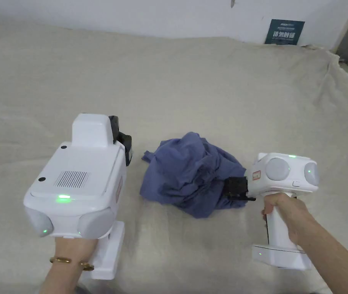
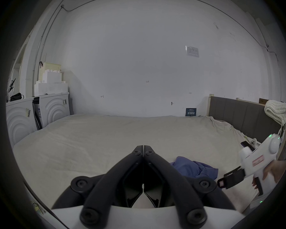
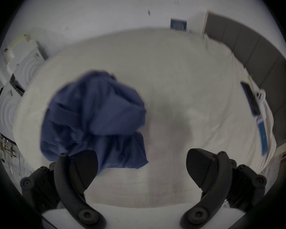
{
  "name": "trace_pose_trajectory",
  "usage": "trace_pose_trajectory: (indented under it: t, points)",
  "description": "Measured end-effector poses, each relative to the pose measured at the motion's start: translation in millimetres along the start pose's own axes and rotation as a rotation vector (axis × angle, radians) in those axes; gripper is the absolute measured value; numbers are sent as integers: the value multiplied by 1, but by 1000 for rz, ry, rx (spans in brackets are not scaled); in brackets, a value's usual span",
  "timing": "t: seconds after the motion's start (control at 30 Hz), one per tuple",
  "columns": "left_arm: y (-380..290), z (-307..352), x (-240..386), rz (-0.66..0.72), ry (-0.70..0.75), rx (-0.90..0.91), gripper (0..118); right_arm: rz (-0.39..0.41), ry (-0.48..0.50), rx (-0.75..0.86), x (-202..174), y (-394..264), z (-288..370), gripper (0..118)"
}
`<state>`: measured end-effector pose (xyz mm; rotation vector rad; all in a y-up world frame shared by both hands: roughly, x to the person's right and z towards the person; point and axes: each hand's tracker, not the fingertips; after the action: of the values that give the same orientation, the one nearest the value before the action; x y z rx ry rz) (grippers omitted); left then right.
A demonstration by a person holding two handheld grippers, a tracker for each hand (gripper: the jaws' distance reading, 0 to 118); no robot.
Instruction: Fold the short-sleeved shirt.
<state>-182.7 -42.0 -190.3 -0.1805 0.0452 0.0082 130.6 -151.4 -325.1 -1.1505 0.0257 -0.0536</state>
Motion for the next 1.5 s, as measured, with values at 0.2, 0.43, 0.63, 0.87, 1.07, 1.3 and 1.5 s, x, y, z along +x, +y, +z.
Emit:
trace_pose_trajectory:
  t: [0.2,0.43,0.63,0.87,1.07,1.3,1.5]
  points:
    - [-11,-12,-3,-6,0,-44,0,-67,42,-19,2,0,-26,80]
    - [-19,-28,-3,0,25,-104,0,-31,92,17,-11,5,-12,5]
    - [1,-85,-16,164,-41,-328,87,-56,128,29,1,8,0,5]
    - [-1,-193,-5,140,-105,-769,112,-21,162,73,3,6,16,5]
    - [-42,-241,16,61,-12,-901,111,-1,185,79,9,8,14,5]
    - [-67,-263,30,23,6,-935,84,6,197,65,14,8,3,5]
    - [-72,-266,44,36,-93,-939,10,16,202,62,13,8,2,5]
